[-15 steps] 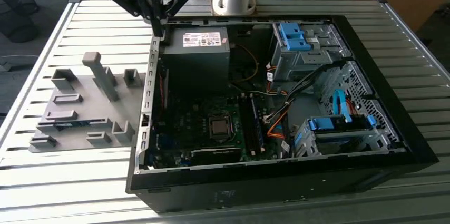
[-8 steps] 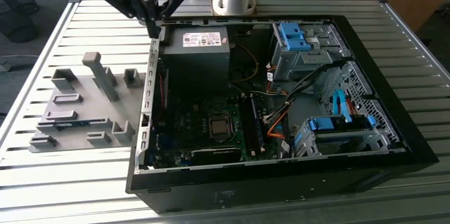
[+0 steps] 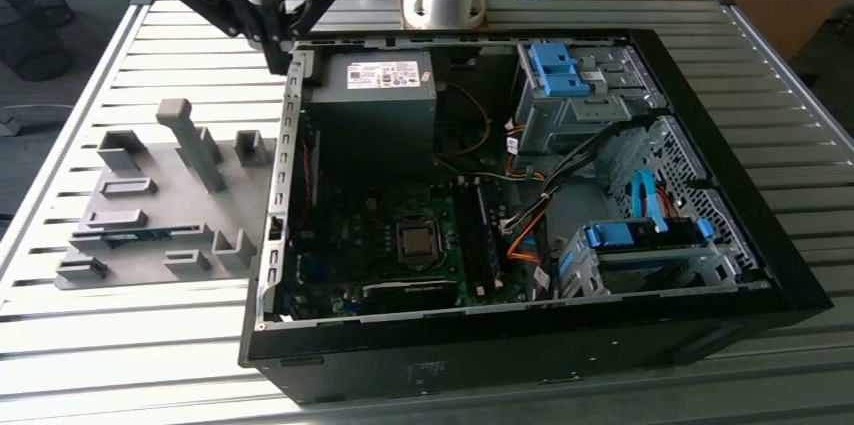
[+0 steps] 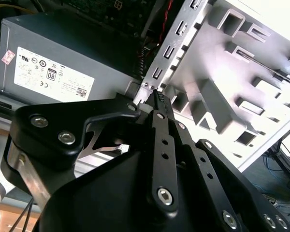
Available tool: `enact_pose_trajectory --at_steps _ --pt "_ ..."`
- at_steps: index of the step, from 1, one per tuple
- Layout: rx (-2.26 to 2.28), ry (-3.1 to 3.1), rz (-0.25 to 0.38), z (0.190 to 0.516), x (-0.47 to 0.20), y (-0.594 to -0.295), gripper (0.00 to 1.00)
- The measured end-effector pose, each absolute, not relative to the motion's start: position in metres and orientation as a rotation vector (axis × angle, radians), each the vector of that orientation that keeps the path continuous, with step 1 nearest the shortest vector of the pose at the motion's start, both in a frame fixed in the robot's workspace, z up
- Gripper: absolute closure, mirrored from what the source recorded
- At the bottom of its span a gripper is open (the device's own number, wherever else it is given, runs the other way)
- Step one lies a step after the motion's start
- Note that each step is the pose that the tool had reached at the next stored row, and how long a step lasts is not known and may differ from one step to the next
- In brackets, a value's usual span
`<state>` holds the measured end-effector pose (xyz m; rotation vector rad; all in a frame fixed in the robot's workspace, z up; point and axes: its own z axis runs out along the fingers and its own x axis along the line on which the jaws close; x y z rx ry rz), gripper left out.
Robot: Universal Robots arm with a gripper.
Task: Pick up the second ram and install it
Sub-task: 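Reach for the second ram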
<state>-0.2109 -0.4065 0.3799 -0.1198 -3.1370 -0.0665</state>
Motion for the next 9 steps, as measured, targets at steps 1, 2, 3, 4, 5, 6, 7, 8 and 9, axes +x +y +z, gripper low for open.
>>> enact_pose_trajectory --at_steps 1,2,3,4,5,6,7,8,9 --pt "-0.120 -3.137 -0.066 0.3797 -0.2121 -0.4065 0.89" --pt "-0.120 -3.136 -0.066 0.3795 -0.2133 -0.4065 0.89" --pt "-0.120 -3.136 -0.066 0.3792 -0.2146 -0.4065 0.89" --pt "-0.120 -3.136 -0.066 0.3790 -0.2157 -0.4065 0.89" --pt "-0.120 -3.135 -0.066 0.3787 -0.2168 -0.4065 0.89" --pt "-0.120 -3.135 -0.066 0.3785 -0.2179 -0.4065 0.89" --pt "-0.120 -3.135 -0.066 0.3783 -0.2191 -0.4066 0.89" --pt "-0.120 -3.134 -0.066 0.3780 -0.2201 -0.4066 0.89" --pt "-0.120 -3.134 -0.066 0.3777 -0.2212 -0.4066 0.89"
